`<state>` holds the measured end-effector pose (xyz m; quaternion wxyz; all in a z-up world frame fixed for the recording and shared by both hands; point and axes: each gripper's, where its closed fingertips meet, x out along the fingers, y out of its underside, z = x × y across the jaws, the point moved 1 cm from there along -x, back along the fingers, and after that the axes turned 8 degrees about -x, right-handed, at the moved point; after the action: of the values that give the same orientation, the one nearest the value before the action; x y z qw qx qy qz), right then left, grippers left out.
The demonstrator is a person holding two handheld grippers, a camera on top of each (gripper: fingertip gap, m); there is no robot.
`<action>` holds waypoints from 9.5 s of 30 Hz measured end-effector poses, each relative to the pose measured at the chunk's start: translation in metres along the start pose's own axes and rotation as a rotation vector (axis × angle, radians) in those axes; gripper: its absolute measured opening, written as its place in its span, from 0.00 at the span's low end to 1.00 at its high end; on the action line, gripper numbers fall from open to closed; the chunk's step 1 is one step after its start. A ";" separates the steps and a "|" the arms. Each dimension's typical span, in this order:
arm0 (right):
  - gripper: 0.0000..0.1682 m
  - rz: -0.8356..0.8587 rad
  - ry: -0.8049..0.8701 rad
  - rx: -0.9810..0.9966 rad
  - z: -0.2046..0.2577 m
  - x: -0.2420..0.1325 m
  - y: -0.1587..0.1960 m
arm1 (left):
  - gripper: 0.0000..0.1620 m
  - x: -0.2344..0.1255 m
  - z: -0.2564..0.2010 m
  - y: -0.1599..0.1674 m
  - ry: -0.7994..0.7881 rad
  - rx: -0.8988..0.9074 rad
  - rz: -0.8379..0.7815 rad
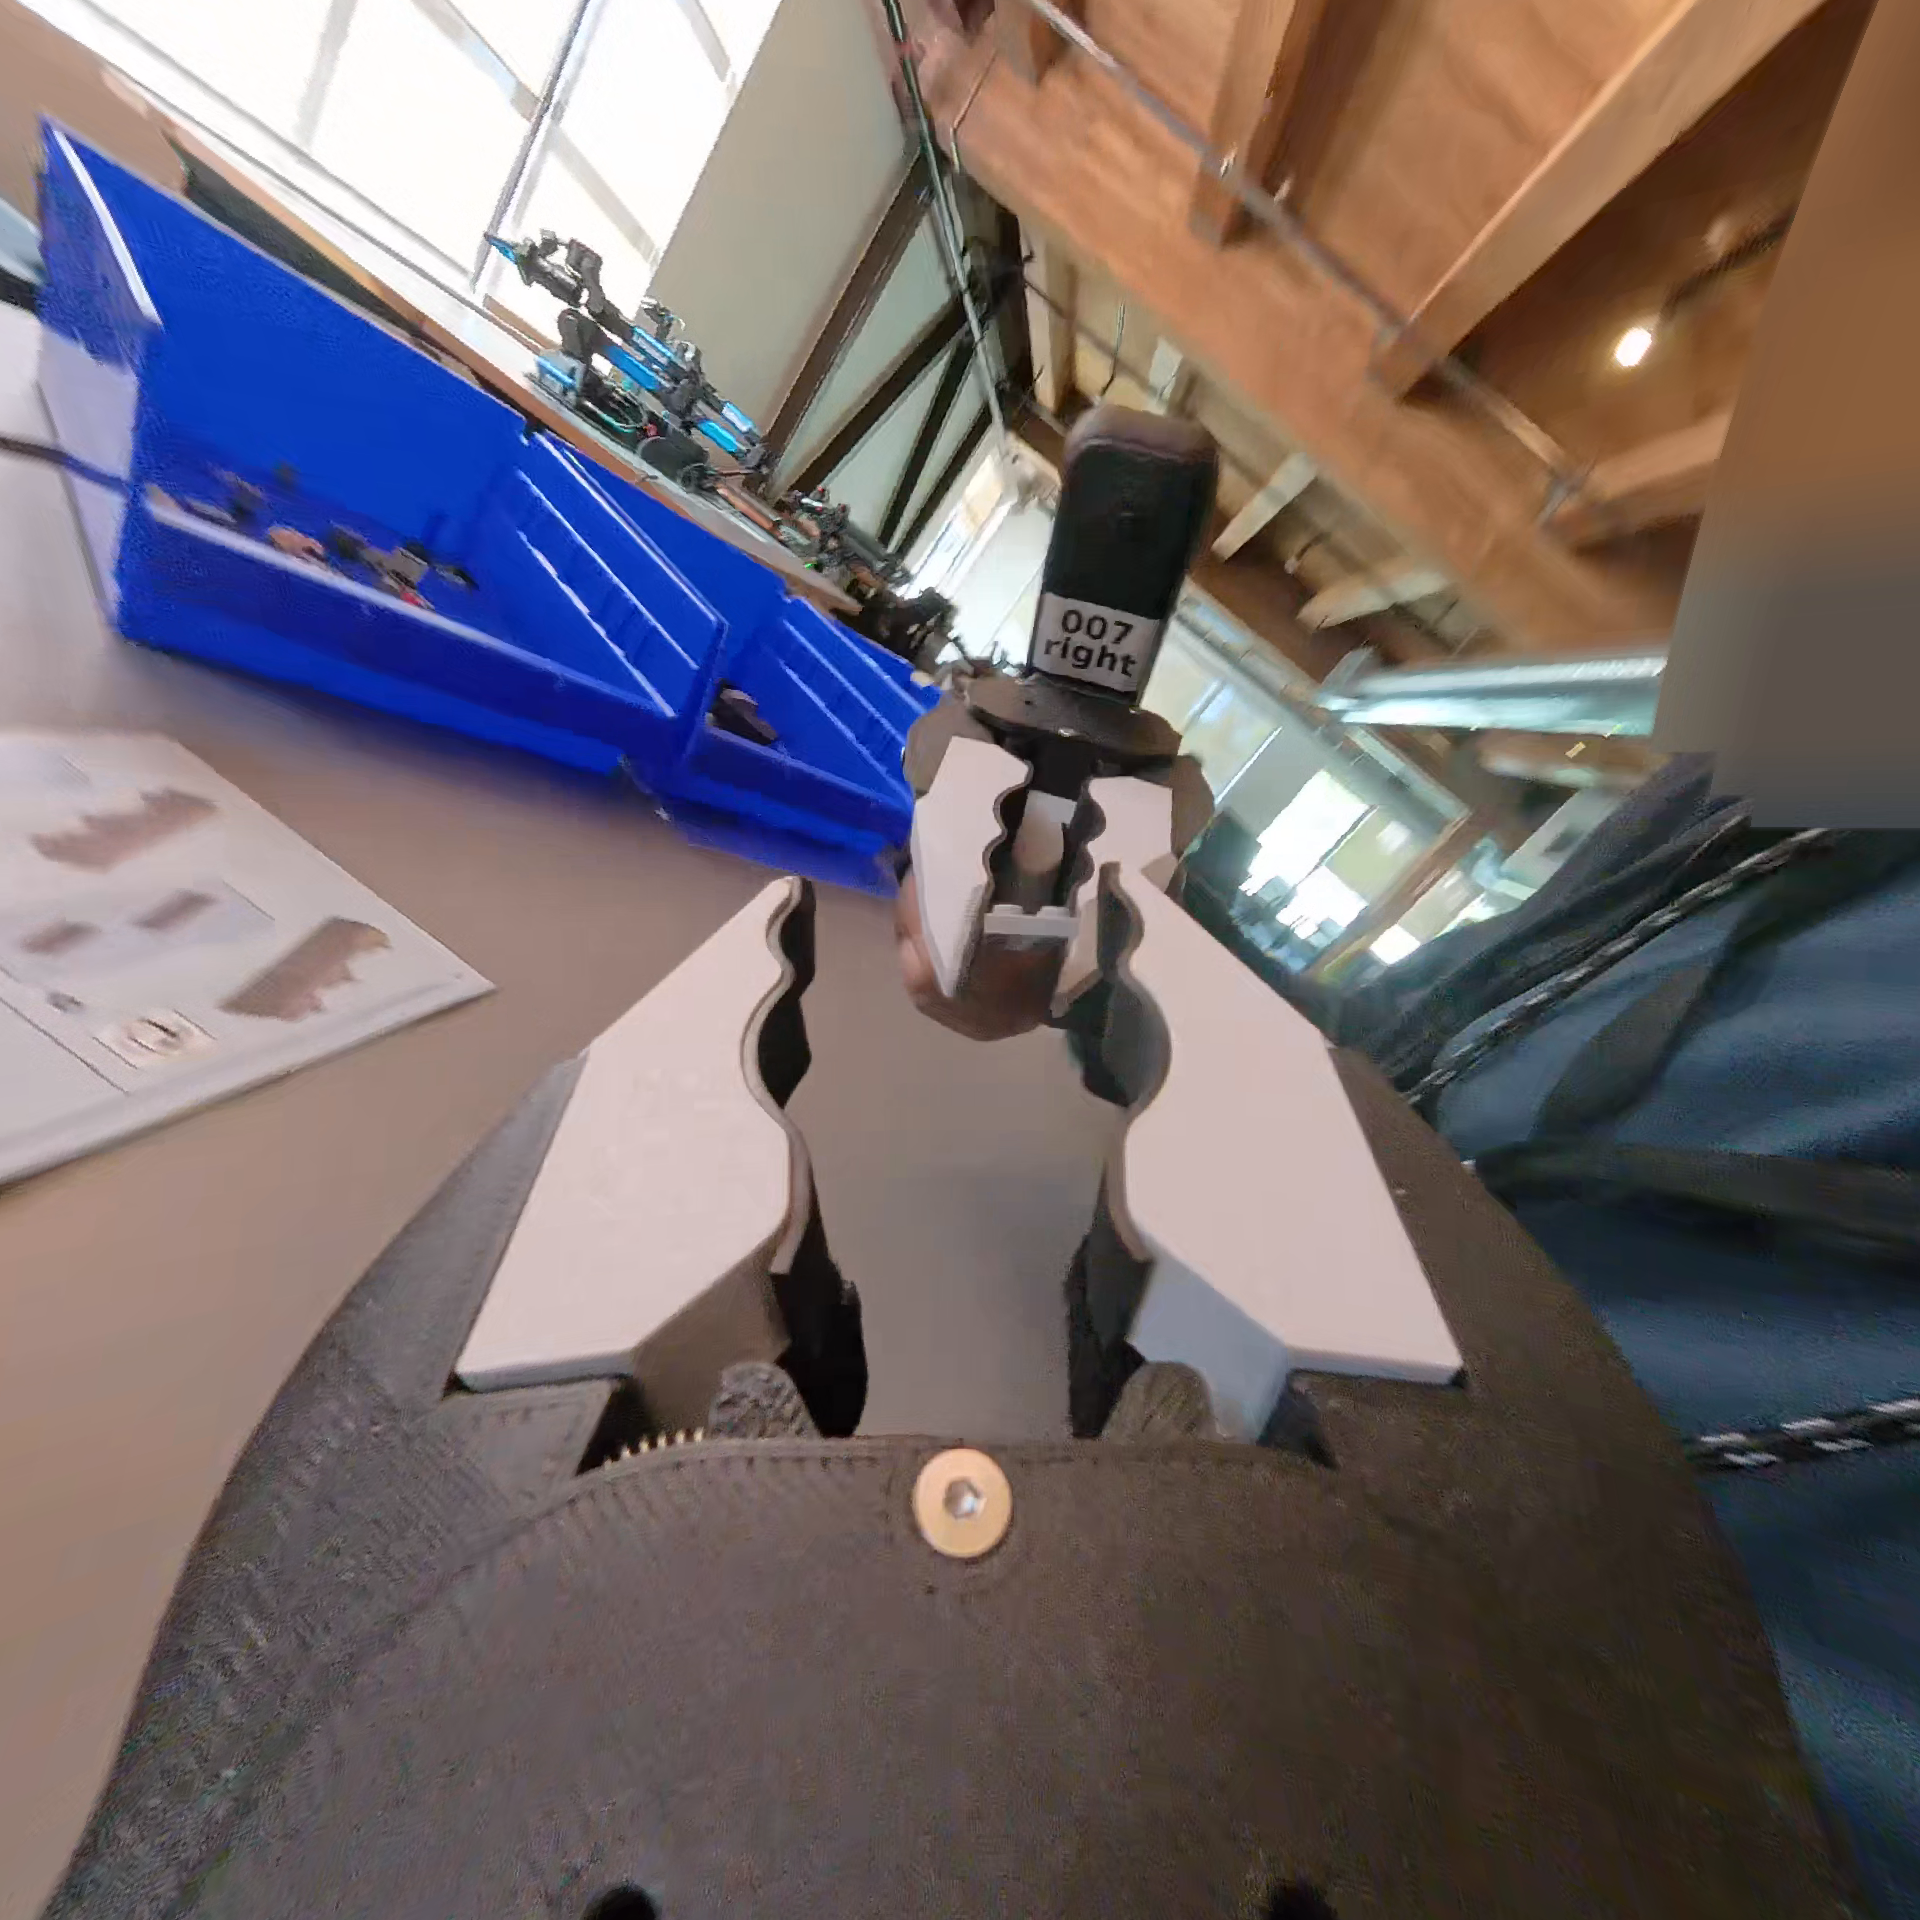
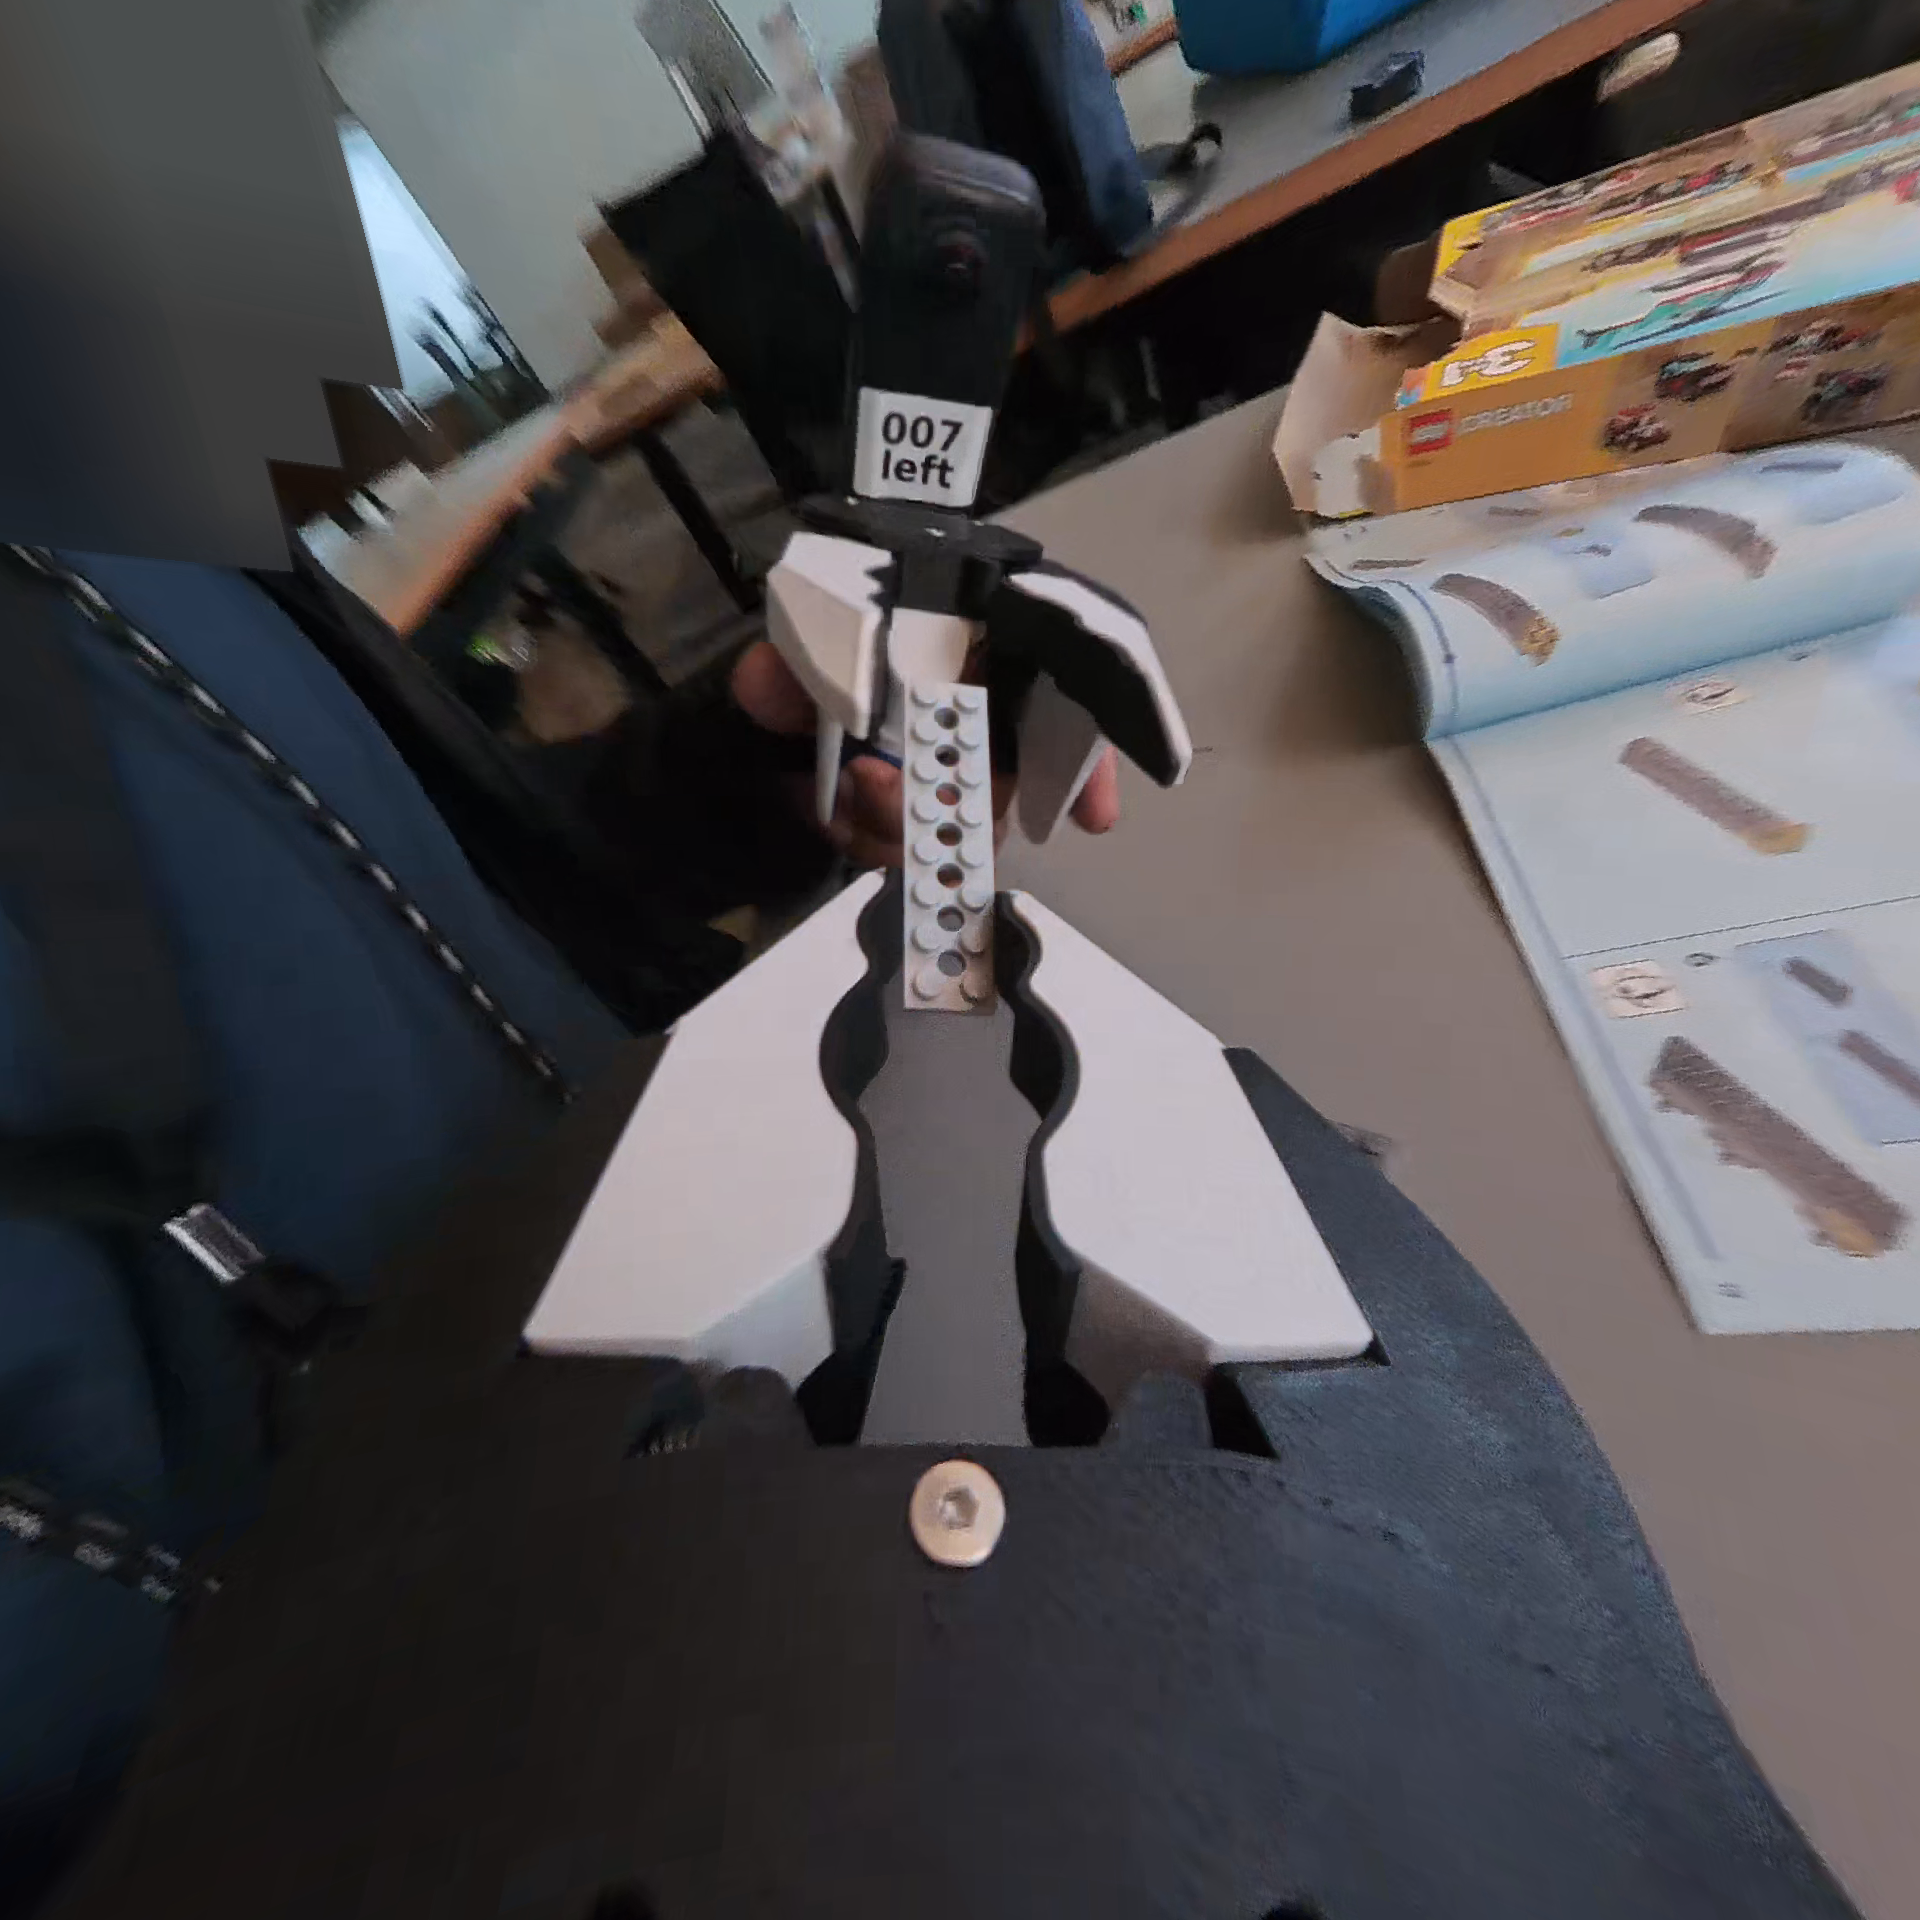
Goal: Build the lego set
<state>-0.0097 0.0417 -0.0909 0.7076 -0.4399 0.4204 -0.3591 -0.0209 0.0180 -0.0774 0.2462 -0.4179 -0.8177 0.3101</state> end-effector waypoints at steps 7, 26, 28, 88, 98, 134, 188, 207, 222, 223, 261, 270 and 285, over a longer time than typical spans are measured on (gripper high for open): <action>0.10 0.125 0.058 -0.122 0.006 0.005 0.004 | 0.21 -0.006 -0.006 0.025 -0.040 0.180 0.128; 0.19 0.101 0.021 -0.176 0.012 0.008 0.001 | 0.09 -0.015 -0.021 0.015 0.054 0.198 0.072; 0.22 0.096 0.028 -0.180 0.006 0.004 0.006 | 0.09 -0.022 -0.017 0.007 0.031 0.200 0.043; 0.03 0.488 0.216 -0.169 -0.074 0.037 0.087 | 0.09 -0.058 -0.011 -0.026 -0.151 0.504 -0.080; 0.12 0.479 0.196 -0.175 -0.073 0.029 0.092 | 0.09 -0.057 -0.006 -0.024 -0.173 0.497 -0.058; 0.10 0.231 -0.135 -0.473 0.003 0.031 -0.066 | 0.09 -0.045 -0.009 -0.011 -0.133 0.502 -0.004; 0.31 -0.083 -0.138 0.172 -0.006 0.014 -0.083 | 0.09 -0.047 -0.035 -0.021 -0.051 0.597 -0.096; 0.19 -0.196 -0.304 0.728 0.013 0.040 -0.058 | 0.09 -0.045 -0.041 -0.017 -0.067 0.722 -0.090; 0.05 -0.260 -0.266 0.659 0.008 0.035 -0.057 | 0.10 -0.041 -0.028 -0.016 -0.156 0.749 -0.064; 0.05 -0.265 -0.250 0.632 0.007 0.034 -0.058 | 0.10 -0.041 -0.026 -0.017 -0.166 0.739 -0.063; 0.06 -0.205 -0.031 -0.021 0.008 0.016 -0.058 | 0.08 -0.035 -0.030 -0.016 0.064 0.207 -0.077; 0.06 -0.217 -0.044 -0.028 0.011 0.015 -0.059 | 0.06 -0.035 -0.035 -0.016 0.076 0.252 -0.078; 0.06 -0.240 -0.082 -0.053 0.019 0.013 -0.064 | 0.05 -0.035 -0.044 -0.017 0.096 0.338 -0.102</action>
<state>0.0039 0.0137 -0.0301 0.6642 -0.5200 0.3449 -0.4117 0.0178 -0.0053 -0.0398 0.3670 -0.3428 -0.7613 0.4101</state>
